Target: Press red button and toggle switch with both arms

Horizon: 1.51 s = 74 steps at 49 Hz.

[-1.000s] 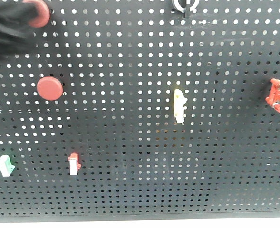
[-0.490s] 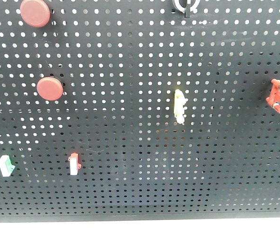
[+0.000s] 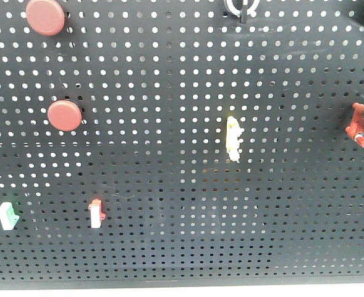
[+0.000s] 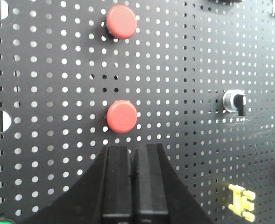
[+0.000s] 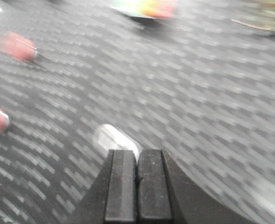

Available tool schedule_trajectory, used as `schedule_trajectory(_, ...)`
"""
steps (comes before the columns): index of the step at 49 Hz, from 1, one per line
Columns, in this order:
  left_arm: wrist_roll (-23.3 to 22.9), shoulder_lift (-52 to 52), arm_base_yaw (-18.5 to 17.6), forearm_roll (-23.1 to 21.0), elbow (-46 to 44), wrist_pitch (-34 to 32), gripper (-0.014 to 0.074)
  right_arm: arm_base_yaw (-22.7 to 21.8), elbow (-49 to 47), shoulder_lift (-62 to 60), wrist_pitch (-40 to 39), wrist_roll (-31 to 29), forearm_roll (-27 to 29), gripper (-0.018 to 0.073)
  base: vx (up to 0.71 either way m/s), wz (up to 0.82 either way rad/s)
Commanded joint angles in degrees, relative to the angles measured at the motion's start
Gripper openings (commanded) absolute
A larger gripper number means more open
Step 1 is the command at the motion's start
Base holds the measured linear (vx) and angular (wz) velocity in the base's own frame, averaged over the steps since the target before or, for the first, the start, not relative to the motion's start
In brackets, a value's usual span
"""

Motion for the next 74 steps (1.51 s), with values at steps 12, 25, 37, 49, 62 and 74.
schedule_trajectory(12,-0.1,0.2,-0.1,-0.4,-1.4,-4.2,0.0002,11.1,-16.8,12.6,11.1,0.1,0.6,-0.0004,0.0,0.0)
schedule_trajectory(25,-0.1,0.2,-0.1,-0.4,-1.4,-3.9,0.0002,10.9,-19.0,16.3,14.0,1.0,2.1,-0.0004,0.0,0.0)
schedule_trajectory(37,-0.1,0.2,-0.1,-0.4,-1.4,-3.9,0.0002,10.8,-20.1,16.5,16.6,0.3,1.6,-0.0004,0.0,0.0)
schedule_trajectory(49,-0.1,0.2,-0.1,-0.4,-1.4,-3.6,0.0002,10.8,-22.9,16.3,21.8,0.2,1.5,-0.0004,0.0,0.0)
schedule_trajectory(62,-0.1,0.2,-0.1,-0.4,-1.4,-3.2,0.0002,10.8,-22.8,14.2,25.6,0.2,0.7,-0.0004,0.0,0.0)
schedule_trajectory(74,-0.1,0.2,0.0,-0.4,-1.2,-3.1,0.0002,10.8,-22.8,11.3,30.6,0.4,-3.2,-0.0004,0.0,0.0)
